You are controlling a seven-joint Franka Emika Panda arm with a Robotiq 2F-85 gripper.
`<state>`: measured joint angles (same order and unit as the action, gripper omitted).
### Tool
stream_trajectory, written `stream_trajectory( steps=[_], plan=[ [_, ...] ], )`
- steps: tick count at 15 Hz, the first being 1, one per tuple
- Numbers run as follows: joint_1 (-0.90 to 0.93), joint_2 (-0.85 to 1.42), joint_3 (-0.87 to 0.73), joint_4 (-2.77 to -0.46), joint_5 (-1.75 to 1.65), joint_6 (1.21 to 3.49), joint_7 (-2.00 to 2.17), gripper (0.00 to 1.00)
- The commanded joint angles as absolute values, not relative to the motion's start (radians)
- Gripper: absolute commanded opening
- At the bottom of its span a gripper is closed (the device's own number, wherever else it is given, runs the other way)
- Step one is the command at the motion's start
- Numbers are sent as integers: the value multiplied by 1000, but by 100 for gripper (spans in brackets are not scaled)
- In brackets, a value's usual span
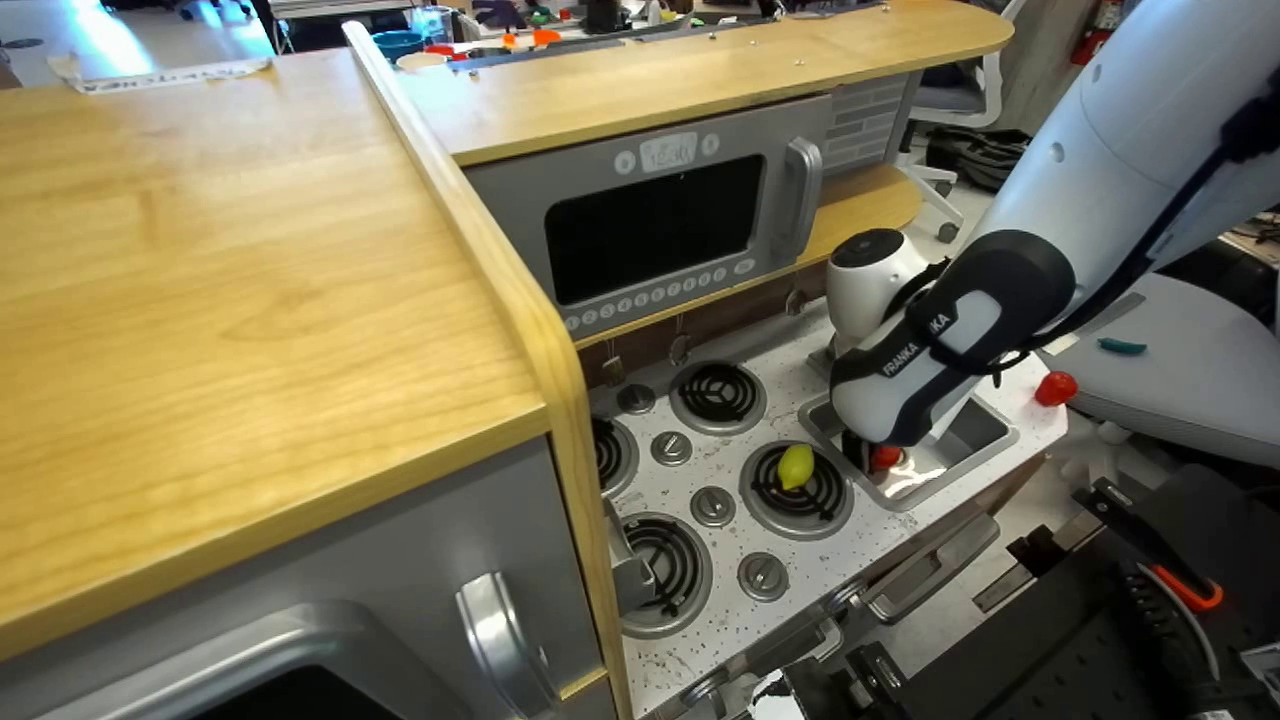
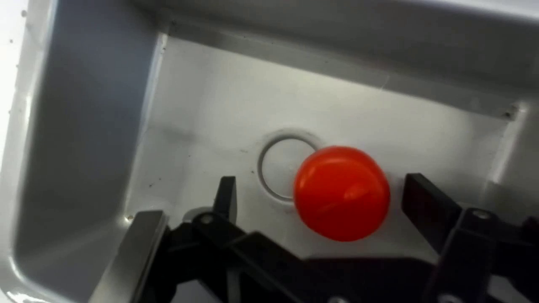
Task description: Put the orange object in the sink
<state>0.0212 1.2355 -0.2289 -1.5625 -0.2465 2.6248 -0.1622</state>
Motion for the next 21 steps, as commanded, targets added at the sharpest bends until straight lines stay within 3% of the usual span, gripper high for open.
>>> stream_trajectory(
  steps=[1,5,12,20,21],
  plan=[
    [-43,1116,-152,-1624,-218,2526,-184,100],
    [-124,975,-75,-1743,-159,2500,-197,100],
    [-233,742,-130,-2030,-134,2634,-192,100],
    [-436,373,21,-2343,122,2741,-324,100],
    [-393,485,-25,-2243,84,2729,-299,100]
  ],
)
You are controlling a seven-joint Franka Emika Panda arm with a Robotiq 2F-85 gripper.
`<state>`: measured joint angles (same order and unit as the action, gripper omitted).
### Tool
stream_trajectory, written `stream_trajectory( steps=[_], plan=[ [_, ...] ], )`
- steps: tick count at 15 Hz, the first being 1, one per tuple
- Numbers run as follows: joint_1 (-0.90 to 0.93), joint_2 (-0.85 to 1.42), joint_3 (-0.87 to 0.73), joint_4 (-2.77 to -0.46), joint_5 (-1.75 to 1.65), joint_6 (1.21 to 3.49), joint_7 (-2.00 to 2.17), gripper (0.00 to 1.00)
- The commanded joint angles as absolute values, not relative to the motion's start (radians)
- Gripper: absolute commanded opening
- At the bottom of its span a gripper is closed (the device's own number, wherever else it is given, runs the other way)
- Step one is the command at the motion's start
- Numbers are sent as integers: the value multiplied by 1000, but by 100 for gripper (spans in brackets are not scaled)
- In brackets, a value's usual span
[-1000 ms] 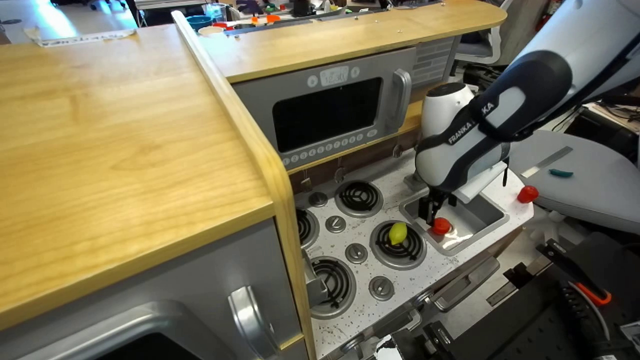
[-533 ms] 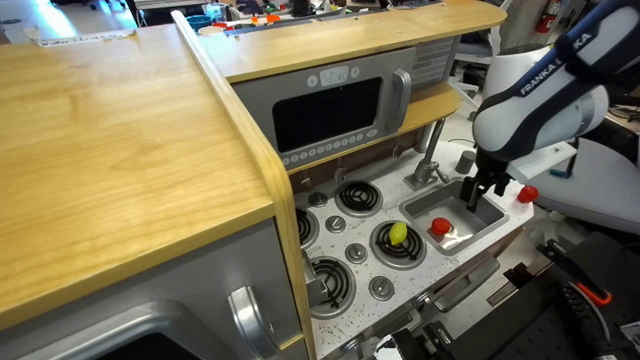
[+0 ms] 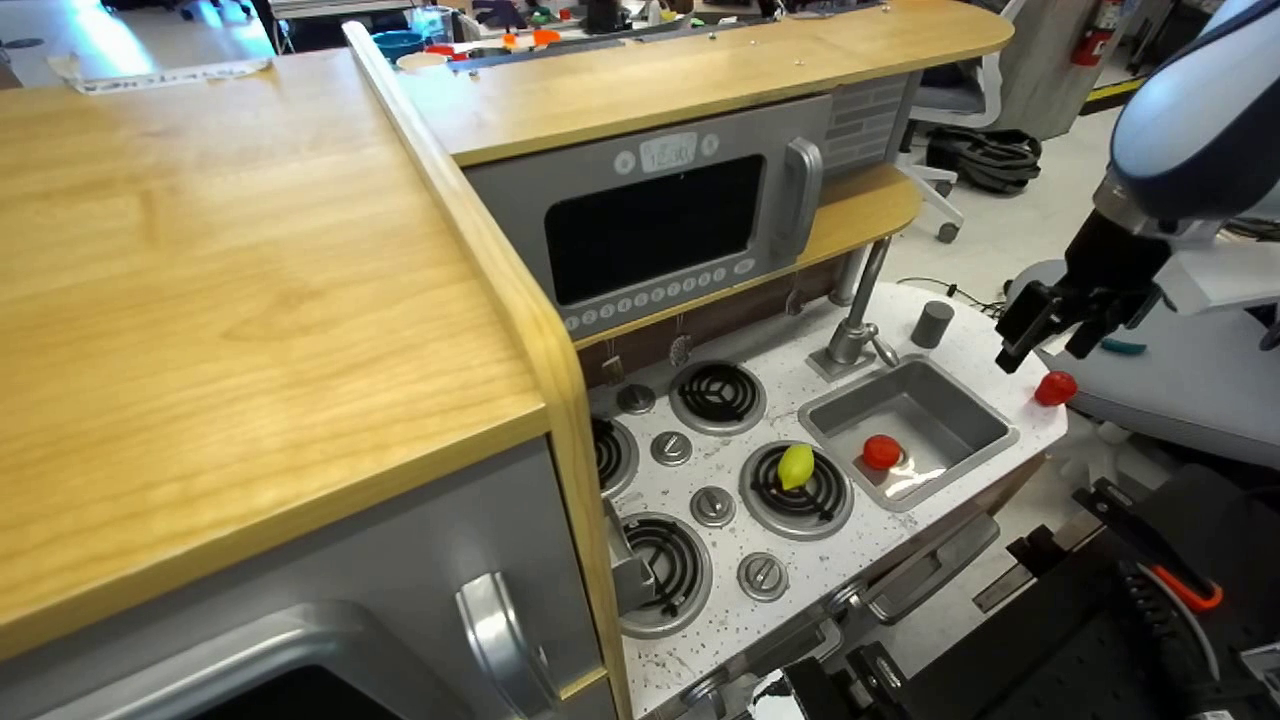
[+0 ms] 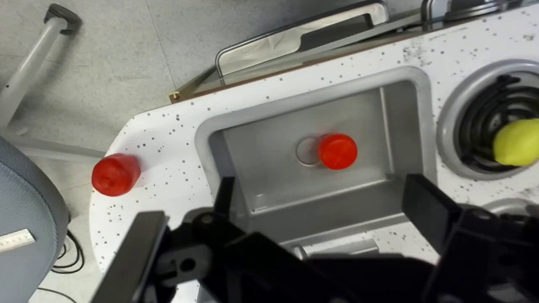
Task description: Put the orange object in the sink
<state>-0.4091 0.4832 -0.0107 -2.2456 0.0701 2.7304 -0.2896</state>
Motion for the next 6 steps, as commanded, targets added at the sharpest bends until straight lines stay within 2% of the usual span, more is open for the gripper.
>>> stream_trajectory(
  steps=[1,6],
  plan=[
    [-396,442,-21,-2273,101,2728,-306,100],
    [-391,388,-21,-2325,108,2727,-308,100]
  ],
)
